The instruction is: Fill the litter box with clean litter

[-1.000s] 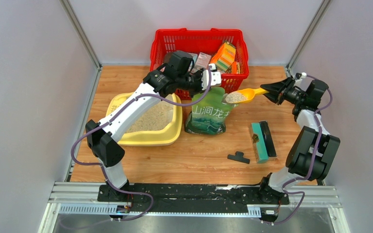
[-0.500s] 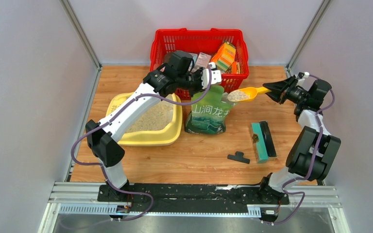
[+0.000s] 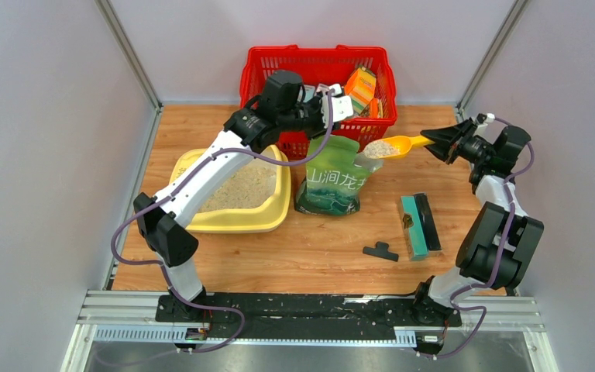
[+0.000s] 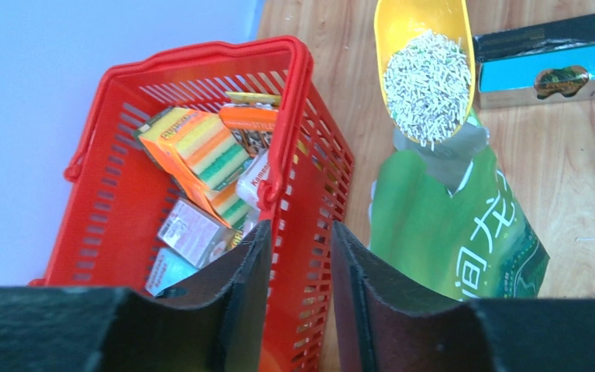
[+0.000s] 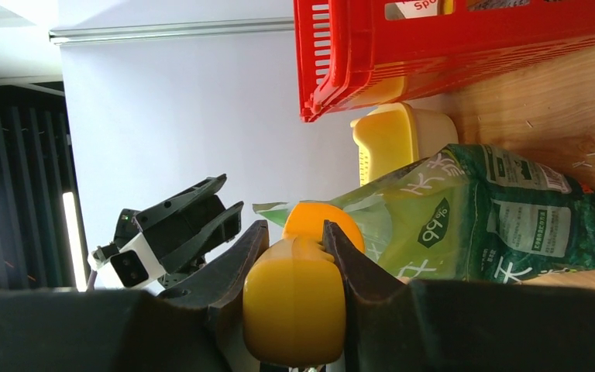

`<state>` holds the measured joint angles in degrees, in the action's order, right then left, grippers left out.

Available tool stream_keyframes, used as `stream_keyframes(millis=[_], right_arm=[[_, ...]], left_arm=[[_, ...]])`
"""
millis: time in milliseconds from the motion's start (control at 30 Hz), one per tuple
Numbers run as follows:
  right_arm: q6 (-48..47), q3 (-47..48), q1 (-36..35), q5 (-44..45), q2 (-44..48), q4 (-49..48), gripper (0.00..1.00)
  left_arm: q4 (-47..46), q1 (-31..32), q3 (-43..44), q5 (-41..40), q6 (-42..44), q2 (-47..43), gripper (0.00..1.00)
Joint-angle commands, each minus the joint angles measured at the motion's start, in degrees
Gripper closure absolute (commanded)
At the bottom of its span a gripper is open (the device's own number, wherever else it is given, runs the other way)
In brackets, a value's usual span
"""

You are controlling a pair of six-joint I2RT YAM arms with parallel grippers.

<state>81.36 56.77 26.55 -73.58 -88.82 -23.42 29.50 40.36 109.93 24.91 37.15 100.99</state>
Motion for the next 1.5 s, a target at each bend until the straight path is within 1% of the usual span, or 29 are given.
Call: stream_keyframes(millis=[0, 200, 400, 567, 700, 833, 1133, 1300, 1467], right_arm=[[3.89, 3.43, 0.17, -0.34, 2.07, -4.00, 1.00], [4.86, 6.85, -0.18, 0.28, 1.02, -4.09, 1.00], [4.77, 10.19, -1.06, 0.54, 0.57, -2.34, 1.00], [4.59, 11.08, -2.11, 1.16, 1.01, -0.23, 1.00], [4.95, 10.55, -2.64, 1.69, 1.36, 2.05, 1.00], [5.21, 10.64, -4.39, 2.12, 1.80, 3.03, 1.00], [5.38, 13.10, -8.88, 2.92, 1.37, 5.14, 1.00], [5.47, 14.76, -12.21, 3.70, -0.04, 6.19, 1.00], [6.44, 16.70, -16.96, 4.94, -2.85, 5.40, 1.00]], left_arm=[[-1.20, -0.19, 2.48, -0.91, 0.12, -2.29, 0.54], [-0.23, -0.28, 2.04, -3.28, 1.08, -3.69, 0.50], [0.30, -1.07, -0.41, -5.65, 1.53, -5.98, 0.49], [0.74, -2.82, -3.05, -9.26, 0.39, -8.08, 0.48], [0.92, -4.14, -6.21, -10.66, -0.23, -10.02, 0.48], [1.18, -4.85, -11.12, -11.46, 0.56, -13.35, 0.48], [3.37, -6.17, -17.90, -12.86, 2.84, -18.54, 0.48], [8.11, -7.14, -21.06, -13.48, 3.55, -21.62, 0.48], [13.55, -8.63, -25.81, -13.57, 1.71, -28.03, 0.48]])
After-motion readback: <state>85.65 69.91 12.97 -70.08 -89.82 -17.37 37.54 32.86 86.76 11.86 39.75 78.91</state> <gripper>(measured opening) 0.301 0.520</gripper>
